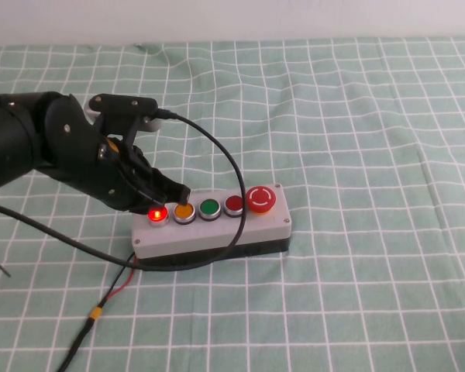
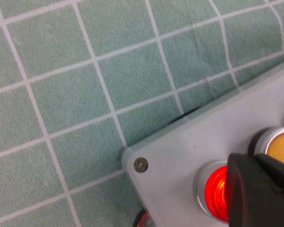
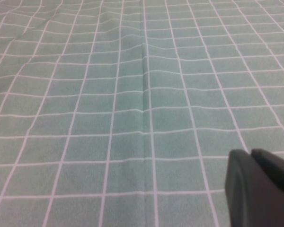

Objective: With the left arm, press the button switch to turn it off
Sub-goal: Press the button to turn off

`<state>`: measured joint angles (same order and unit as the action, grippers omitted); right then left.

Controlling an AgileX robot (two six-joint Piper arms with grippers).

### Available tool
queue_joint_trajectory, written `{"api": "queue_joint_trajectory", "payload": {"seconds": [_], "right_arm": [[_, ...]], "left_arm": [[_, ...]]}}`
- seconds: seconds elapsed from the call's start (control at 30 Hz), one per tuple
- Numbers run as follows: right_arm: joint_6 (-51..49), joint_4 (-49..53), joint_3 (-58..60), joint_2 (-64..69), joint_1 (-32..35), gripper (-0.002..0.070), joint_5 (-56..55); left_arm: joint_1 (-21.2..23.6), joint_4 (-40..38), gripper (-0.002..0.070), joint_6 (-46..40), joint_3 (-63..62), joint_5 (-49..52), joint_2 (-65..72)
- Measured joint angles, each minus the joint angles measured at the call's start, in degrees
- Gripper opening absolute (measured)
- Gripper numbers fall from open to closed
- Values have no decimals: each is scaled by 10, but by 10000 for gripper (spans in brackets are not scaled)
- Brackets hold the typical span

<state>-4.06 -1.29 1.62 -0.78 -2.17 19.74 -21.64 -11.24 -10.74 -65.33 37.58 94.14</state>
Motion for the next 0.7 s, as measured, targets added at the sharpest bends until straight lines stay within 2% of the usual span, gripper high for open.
{"api": "queue_joint_trajectory", "payload": {"seconds": [0.7], "right_arm": [[0,0,0,0,0,-17,0]], "left_arm": [[0,5,-2,6,-12,2,-2]]}}
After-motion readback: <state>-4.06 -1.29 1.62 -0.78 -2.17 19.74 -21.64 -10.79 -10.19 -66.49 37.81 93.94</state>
